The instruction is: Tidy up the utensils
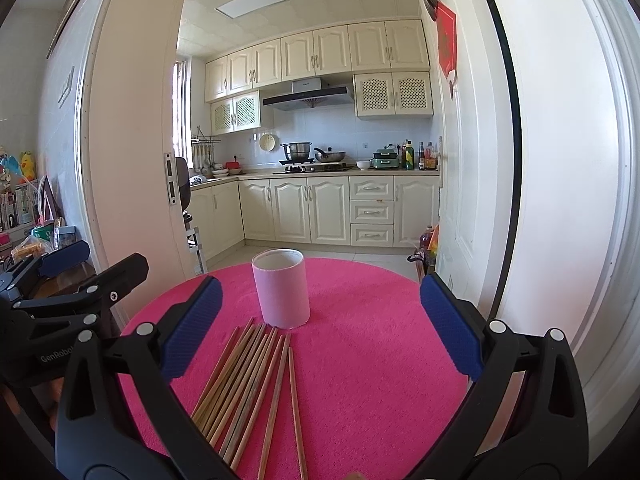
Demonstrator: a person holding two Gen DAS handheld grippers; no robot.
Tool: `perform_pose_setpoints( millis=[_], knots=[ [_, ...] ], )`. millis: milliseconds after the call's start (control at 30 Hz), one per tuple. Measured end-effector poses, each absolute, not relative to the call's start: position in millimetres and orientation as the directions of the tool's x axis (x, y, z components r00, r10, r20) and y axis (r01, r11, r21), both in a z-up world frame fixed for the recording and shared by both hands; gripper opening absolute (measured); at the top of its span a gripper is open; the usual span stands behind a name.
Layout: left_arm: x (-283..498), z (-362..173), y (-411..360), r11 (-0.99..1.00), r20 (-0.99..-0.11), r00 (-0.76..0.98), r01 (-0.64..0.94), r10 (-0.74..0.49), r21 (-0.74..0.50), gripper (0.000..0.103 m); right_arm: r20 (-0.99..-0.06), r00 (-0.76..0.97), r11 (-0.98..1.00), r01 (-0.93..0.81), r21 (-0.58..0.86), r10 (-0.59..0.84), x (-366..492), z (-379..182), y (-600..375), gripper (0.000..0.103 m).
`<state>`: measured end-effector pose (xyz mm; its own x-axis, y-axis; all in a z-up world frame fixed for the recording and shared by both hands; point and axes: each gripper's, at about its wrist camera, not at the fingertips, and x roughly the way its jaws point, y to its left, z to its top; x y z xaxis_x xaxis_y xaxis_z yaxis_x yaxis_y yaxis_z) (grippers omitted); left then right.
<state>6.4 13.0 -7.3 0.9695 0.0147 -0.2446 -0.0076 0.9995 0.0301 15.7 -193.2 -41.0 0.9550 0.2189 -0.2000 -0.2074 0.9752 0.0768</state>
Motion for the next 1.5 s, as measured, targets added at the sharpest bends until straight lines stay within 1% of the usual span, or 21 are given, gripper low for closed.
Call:
perform_pose_setpoints(
  millis=[267, 433, 533, 633, 733, 833, 867, 900, 933, 967, 1000, 1067, 1100, 1133, 1200, 1267, 1367, 1400, 1500],
  knots=[
    [13.5, -9.4, 15.0, 0.999, -0.267, 0.963, -0.011, 0.02, 0.034, 0.094, -0.227, 0.944, 0.97, -0.224, 0.093, 0.24, 25.2, -42.5, -192.1, 0.097],
    [23.9, -14.7, 18.2, 1.0, -0.321, 0.947, -0.002, 0.009, 0.022, 0.094, -0.257, 0.931, 0.965, -0.243, 0.095, 0.259, 35.0, -46.6, -190.4, 0.097],
    [33.6, -19.2, 19.8, 1.0, -0.362, 0.932, 0.003, 0.003, 0.017, 0.094, -0.292, 0.918, 0.963, -0.25, 0.104, 0.27, 44.1, -50.2, -189.0, 0.097],
    [47.8, -27.5, 22.3, 1.0, -0.428, 0.904, 0.018, -0.01, 0.015, 0.094, -0.347, 0.896, 0.961, -0.258, 0.102, 0.277, 57.2, -56.0, -186.8, 0.097],
    [69.4, -41.1, 28.1, 0.998, -0.532, 0.844, 0.06, -0.06, -0.018, 0.094, -0.41, 0.866, 0.957, -0.277, 0.088, 0.288, 73.3, -63.5, -183.9, 0.097],
    [91.7, -58.7, 36.4, 0.996, -0.624, 0.777, 0.074, -0.083, -0.04, 0.093, -0.482, 0.823, 0.949, -0.309, 0.065, 0.301, 91.0, -74.2, -179.7, 0.097],
    [98.8, -65.2, 40.0, 0.996, -0.656, 0.749, 0.076, -0.087, -0.045, 0.091, -0.507, 0.807, 0.947, -0.316, 0.06, 0.302, 96.4, -79.3, -178.5, 0.097],
    [108.0, -73.1, 44.4, 0.995, -0.698, 0.709, 0.081, -0.099, -0.058, 0.087, -0.542, 0.785, 0.944, -0.325, 0.052, 0.3, 104.0, -84.2, -177.3, 0.092],
    [114.7, -79.5, 47.6, 0.993, -0.725, 0.678, 0.091, -0.118, -0.077, 0.076, -0.562, 0.77, 0.941, -0.336, 0.045, 0.302, 107.8, -88.3, -175.0, 0.087],
    [123.2, -87.7, 51.4, 0.989, -0.754, 0.64, 0.101, -0.147, -0.107, 0.069, -0.589, 0.749, 0.936, -0.351, 0.037, 0.304, 113.7, -93.1, -172.4, 0.086],
    [129.6, -95.7, 54.0, 0.987, -0.776, 0.609, 0.102, -0.162, -0.126, 0.067, -0.617, 0.725, 0.93, -0.366, 0.033, 0.307, 119.6, -98.2, -169.9, 0.081],
    [141.7, -112.2, 56.7, 0.985, -0.821, 0.544, 0.097, -0.175, -0.145, 0.055, -0.674, 0.668, 0.918, -0.394, 0.04, 0.316, 129.3, -109.9, -165.4, 0.075],
    [147.4, -120.0, 57.8, 0.984, -0.837, 0.517, 0.093, -0.178, -0.152, 0.053, -0.71, 0.624, 0.909, -0.413, 0.056, 0.327, 136.5, -116.8, -163.0, 0.068],
    [152.3, -126.9, 58.9, 0.984, -0.851, 0.495, 0.086, -0.177, -0.155, 0.052, -0.732, 0.595, 0.905, -0.421, 0.068, 0.332, 140.7, -121.6, -161.0, 0.059],
    [160.2, -136.0, 61.0, 0.986, -0.875, 0.456, 0.068, -0.166, -0.152, 0.048, -0.785, 0.522, 0.896, -0.435, 0.092, 0.334, 152.2, -131.3, -157.7, 0.05],
    [166.3, -142.5, 60.3, 0.987, -0.887, 0.433, 0.062, -0.159, -0.146, 0.047, -0.811, 0.48, 0.889, -0.446, 0.101, 0.333, 158.2, -136.1, -154.6, 0.047],
    [170.7, -148.5, 55.2, 0.992, -0.904, 0.41, 0.063, -0.123, -0.107, 0.047, -0.839, 0.424, 0.876, -0.467, 0.119, 0.34, 163.8, -142.1, -150.5, 0.04],
    [170.0, -146.7, 55.6, 0.994, -0.908, 0.403, 0.058, -0.113, -0.098, 0.047, -0.847, 0.416, 0.874, -0.474, 0.11, 0.332, 164.0, -143.3, -148.8, 0.036],
    [170.8, -147.8, 52.5, 0.996, -0.918, 0.388, 0.051, -0.082, -0.068, 0.047, -0.861, 0.392, 0.866, -0.489, 0.102, 0.323, 162.9, -146.0, -146.2, 0.034]
  ],
)
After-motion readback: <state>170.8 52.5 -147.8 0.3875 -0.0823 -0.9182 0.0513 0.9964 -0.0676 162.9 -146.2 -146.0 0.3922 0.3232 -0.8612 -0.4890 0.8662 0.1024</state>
